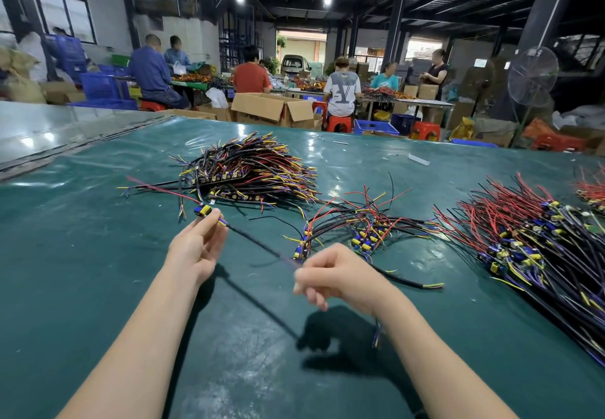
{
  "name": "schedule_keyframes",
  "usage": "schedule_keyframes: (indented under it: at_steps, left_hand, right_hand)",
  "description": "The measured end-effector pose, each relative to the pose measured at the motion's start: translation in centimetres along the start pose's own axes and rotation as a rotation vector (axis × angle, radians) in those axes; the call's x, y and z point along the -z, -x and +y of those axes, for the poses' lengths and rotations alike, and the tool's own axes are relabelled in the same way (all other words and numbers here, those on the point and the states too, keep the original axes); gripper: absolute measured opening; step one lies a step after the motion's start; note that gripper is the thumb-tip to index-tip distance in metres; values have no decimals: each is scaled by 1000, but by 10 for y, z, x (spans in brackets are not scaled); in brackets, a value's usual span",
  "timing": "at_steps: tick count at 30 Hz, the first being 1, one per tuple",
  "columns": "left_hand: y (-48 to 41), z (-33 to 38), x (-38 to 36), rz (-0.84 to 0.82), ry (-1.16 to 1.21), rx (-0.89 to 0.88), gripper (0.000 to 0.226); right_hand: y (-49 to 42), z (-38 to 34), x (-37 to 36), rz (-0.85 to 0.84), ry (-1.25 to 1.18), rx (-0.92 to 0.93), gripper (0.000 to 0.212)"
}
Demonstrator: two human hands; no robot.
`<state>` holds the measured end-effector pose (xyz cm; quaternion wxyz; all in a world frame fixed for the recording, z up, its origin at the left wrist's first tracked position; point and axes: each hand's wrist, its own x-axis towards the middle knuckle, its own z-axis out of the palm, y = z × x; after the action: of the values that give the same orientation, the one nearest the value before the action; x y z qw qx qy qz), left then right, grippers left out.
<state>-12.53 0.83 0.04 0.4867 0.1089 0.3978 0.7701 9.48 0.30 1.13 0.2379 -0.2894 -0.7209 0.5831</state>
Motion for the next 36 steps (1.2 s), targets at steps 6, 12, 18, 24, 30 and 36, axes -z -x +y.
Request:
schedule_keyframes:
  at_steps: [6, 12, 18, 24, 30, 36]
  left_hand:
    - [13, 15, 0, -387, 280, 194, 56]
    - [35, -4, -13, -742, -620, 285, 50]
    - [43, -19, -18, -924, -887, 372, 44]
    - [40, -32, -22, -754, -780, 383, 18]
    - [43, -38, -26, -699, -757, 409, 16]
    - [46, -40, -24, -775, -1005, 271, 21]
  right_hand:
    - [0, 10, 33, 458, -459, -149, 59]
    - [-5, 14, 11, 443, -315, -103, 23]
    - [-14, 8, -13, 339, -293, -92, 17]
    - [-11, 8, -2, 491, -448, -5, 24]
    - [-11, 12, 7, 451, -441, 32, 26]
    - [-10, 16, 13, 622, -217, -5, 22]
